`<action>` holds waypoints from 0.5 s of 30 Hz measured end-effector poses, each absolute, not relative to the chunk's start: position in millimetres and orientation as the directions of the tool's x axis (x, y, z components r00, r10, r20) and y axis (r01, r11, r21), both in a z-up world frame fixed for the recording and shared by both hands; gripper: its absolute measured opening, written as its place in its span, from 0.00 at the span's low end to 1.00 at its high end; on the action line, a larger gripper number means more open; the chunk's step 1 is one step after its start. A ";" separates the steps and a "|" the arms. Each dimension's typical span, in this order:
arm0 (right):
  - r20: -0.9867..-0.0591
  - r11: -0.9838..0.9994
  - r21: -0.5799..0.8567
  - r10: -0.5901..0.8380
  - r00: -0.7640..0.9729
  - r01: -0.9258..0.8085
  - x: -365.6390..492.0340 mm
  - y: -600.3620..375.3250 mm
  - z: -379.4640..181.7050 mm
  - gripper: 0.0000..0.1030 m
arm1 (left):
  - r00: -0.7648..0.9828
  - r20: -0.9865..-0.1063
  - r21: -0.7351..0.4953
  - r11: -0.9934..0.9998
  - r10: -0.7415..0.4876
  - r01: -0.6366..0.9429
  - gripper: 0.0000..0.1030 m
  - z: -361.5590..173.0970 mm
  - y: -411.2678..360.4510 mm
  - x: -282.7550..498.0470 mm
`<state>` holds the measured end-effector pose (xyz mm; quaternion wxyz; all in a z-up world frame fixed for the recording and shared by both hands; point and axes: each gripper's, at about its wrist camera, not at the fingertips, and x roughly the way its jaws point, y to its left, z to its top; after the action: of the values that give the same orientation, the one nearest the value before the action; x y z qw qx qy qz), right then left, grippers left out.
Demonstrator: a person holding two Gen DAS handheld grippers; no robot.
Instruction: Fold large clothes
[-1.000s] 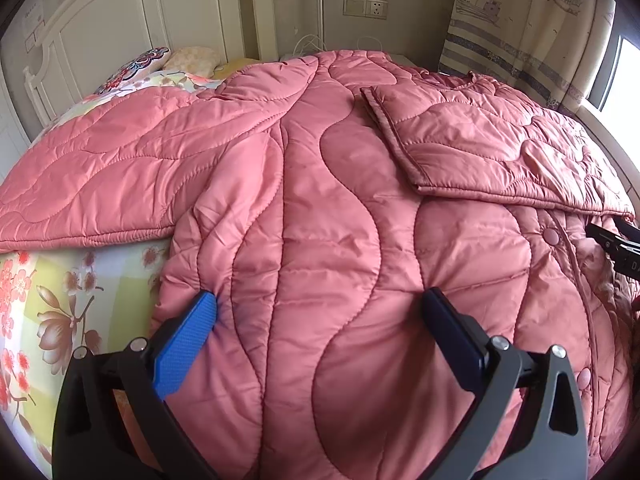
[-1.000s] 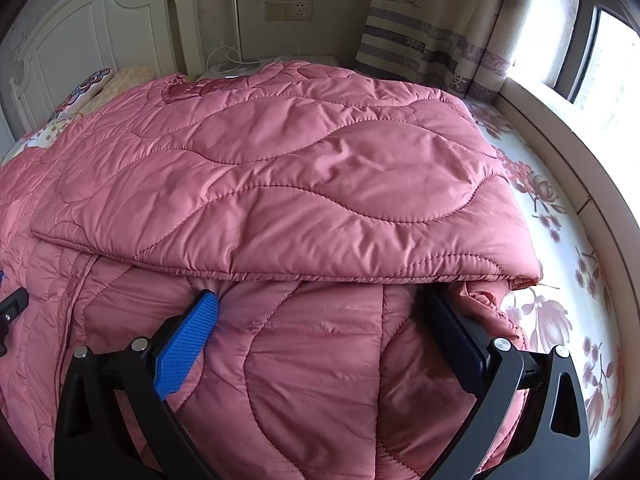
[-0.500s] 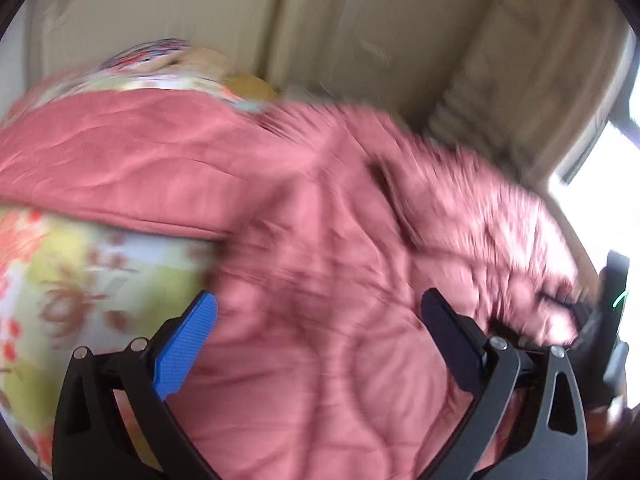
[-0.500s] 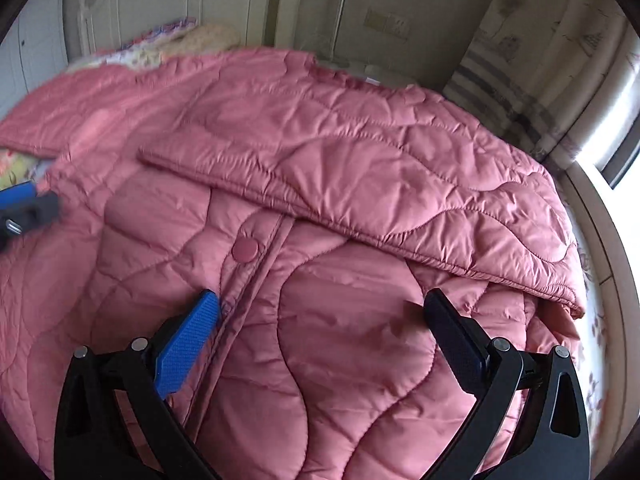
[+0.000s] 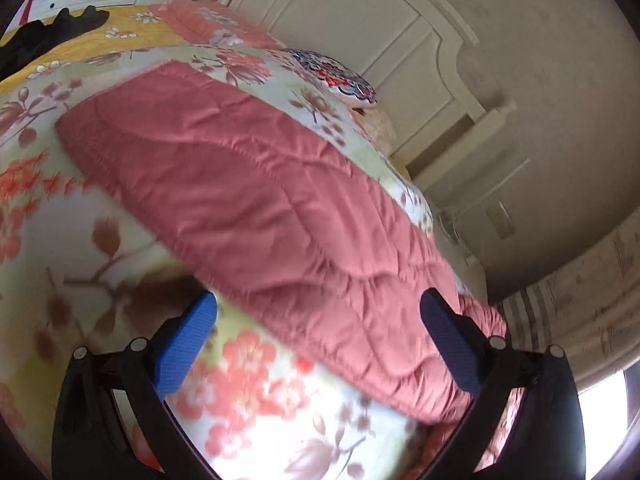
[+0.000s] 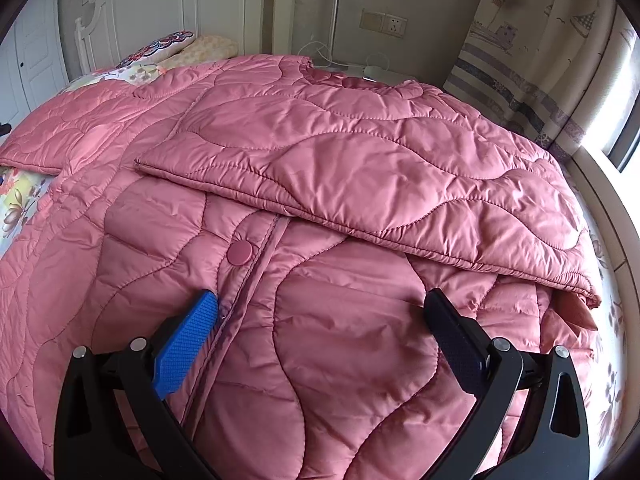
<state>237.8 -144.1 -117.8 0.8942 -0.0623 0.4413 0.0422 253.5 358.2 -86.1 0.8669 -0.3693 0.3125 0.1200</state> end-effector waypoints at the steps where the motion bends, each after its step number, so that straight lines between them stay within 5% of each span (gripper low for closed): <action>1: -0.795 0.989 -0.070 0.024 0.606 -0.131 238.0 -144.8 -117.9 0.96 | 0.783 -0.621 -0.578 0.690 -0.027 -0.436 0.85 -84.0 358.3 261.2; 3: -0.797 0.989 -0.061 0.030 0.603 -0.131 238.0 -146.2 -118.2 0.96 | 0.785 -0.617 -0.599 0.680 -0.056 -0.423 0.47 -85.1 357.9 272.6; 4: -0.797 0.990 -0.059 0.032 0.603 -0.131 237.9 -146.2 -118.2 0.96 | 0.780 -0.622 -0.605 0.675 -0.071 -0.421 0.18 -85.7 357.1 276.5; 11: -0.798 0.990 -0.052 0.037 0.601 -0.131 237.9 -146.3 -118.4 0.96 | 0.861 -0.509 -0.507 0.811 -0.007 -0.292 0.08 -22.2 284.9 282.5; 15: -0.799 0.990 -0.046 0.042 0.599 -0.131 238.5 -146.7 -118.6 0.96 | 0.900 -0.420 -0.383 0.922 -0.115 -0.061 0.08 30.1 193.1 277.5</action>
<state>238.5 -146.7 -118.6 0.8929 -0.0499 0.4449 0.0484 277.5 193.1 30.1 0.9545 -0.1975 0.2231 -0.0141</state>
